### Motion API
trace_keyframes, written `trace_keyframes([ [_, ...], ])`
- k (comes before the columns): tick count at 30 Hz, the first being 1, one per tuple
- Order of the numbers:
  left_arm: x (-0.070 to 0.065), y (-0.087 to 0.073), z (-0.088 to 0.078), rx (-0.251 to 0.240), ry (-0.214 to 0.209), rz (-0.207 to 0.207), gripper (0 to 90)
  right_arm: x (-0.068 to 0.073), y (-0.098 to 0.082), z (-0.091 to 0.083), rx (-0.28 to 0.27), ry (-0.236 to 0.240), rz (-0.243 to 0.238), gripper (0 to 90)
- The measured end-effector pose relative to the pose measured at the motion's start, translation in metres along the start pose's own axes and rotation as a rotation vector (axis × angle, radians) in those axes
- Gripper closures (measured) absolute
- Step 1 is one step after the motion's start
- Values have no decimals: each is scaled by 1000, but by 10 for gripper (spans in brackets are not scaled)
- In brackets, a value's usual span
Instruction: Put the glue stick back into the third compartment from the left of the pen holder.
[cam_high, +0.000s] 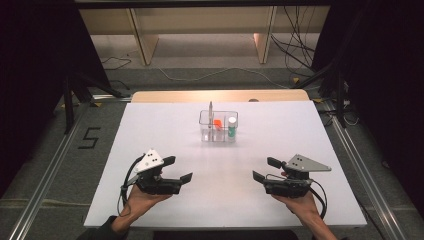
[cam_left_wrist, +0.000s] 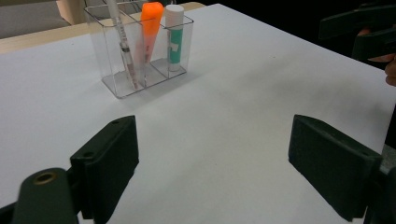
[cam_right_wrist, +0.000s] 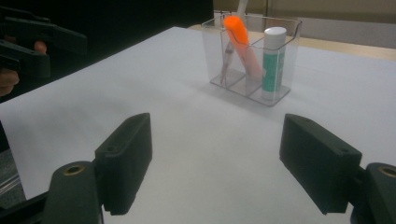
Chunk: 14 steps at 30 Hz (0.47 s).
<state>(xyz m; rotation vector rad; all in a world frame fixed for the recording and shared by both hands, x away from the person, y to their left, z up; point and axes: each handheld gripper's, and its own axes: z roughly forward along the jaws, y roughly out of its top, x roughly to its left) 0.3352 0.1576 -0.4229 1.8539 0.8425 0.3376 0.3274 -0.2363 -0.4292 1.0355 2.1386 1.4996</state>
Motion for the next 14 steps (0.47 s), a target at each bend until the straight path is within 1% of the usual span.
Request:
trace_keyframes([
  [3,1,0,0,-2,5,3,156,0,0,0,-5,5,7,261],
  [4,2,0,-1,-1,3,-2,156,0,0,0,-6,5,7,262],
  [6,2,0,0,-9,5,-6,156,0,0,0,-7,2,2,261],
  [9,2,0,0,-10,4,-5,156,-1,-1,-1,-10,-2,13,261],
  [11,2,0,0,-11,3,-6,156,-1,0,-2,-11,-9,6,259],
  [14,3,0,0,-13,6,-9,156,-2,0,-3,-17,-7,12,253],
])
